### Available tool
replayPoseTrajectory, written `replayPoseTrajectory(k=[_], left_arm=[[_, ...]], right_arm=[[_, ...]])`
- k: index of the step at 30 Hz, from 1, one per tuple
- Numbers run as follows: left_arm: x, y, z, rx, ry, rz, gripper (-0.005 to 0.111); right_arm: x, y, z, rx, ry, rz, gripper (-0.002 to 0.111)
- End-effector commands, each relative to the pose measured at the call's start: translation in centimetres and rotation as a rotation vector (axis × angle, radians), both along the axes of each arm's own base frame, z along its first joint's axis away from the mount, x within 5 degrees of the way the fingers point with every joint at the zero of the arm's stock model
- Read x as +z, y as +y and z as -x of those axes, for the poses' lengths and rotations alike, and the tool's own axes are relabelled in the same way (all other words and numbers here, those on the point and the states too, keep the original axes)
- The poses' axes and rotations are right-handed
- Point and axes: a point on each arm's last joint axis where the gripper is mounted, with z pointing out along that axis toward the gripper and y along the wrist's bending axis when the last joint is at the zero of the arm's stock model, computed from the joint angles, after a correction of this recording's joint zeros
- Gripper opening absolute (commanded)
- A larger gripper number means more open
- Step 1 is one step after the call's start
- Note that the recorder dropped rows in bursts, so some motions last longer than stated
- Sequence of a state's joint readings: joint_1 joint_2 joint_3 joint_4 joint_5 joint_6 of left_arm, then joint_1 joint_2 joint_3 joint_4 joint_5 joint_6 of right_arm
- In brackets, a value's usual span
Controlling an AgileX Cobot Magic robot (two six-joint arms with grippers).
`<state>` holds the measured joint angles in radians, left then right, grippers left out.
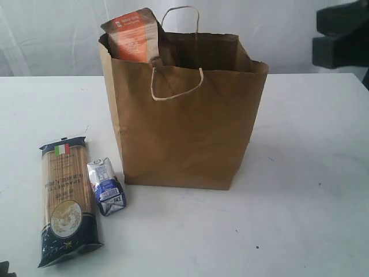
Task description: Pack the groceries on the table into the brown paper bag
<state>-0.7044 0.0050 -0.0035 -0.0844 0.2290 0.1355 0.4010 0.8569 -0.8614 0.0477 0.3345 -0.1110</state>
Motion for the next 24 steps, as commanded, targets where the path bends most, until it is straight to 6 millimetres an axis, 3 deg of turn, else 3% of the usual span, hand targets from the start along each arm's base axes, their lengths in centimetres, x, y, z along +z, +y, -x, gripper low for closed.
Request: replayPoseTrajectory(k=[1, 13, 24], left_arm=[[-0.1, 0.0, 0.1, -0.007, 0.005, 0.001, 0.021], [-0.1, 0.0, 0.1, -0.007, 0.005, 0.001, 0.021], [-0.1, 0.0, 0.1, -0.007, 0.005, 0.001, 0.021]], right_arm=[[-1.3, -0.9, 2.1, -0.007, 0.043, -0.002, 0.0], [-8.5, -3.0, 6.2, -0.016, 0.004, 0.09, 0.0], [-17.4, -4.7, 9.7, -0.043, 0.07, 0.11, 0.0]])
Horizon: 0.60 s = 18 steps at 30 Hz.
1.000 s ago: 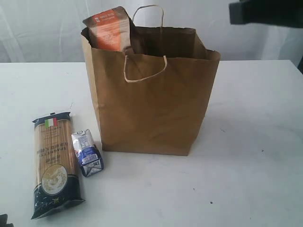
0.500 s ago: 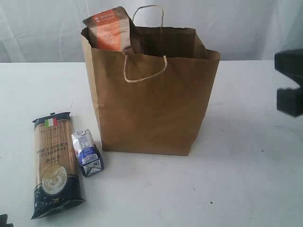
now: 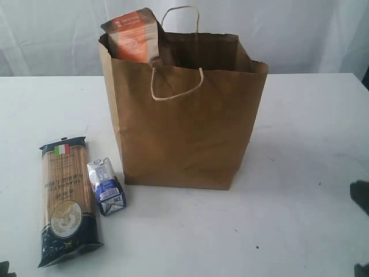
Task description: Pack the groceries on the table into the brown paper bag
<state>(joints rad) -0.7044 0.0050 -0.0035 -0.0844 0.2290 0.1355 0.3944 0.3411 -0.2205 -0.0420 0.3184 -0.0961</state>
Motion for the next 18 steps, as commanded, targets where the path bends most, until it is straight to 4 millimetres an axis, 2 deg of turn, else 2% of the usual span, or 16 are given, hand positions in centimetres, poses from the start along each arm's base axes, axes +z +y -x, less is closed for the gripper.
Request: replayPoseTrajectory(k=[1, 7, 11, 18], left_arm=[[-0.1, 0.0, 0.1, -0.007, 0.005, 0.001, 0.021], [-0.1, 0.0, 0.1, -0.007, 0.005, 0.001, 0.021], [-0.1, 0.0, 0.1, -0.007, 0.005, 0.001, 0.021], [-0.1, 0.0, 0.1, -0.007, 0.005, 0.001, 0.021]], right_arm=[[-3.2, -0.8, 1.1, -0.043, -0.004, -0.002, 0.0], [-5.6, -1.6, 1.9, -0.117, -0.028, -0.01, 0.0], [-5.2, -2.2, 2.4, -0.199, -0.113, -0.035, 0.0], [-5.3, -2.5, 2.4, -0.268, -0.099, -0.027, 0.0]])
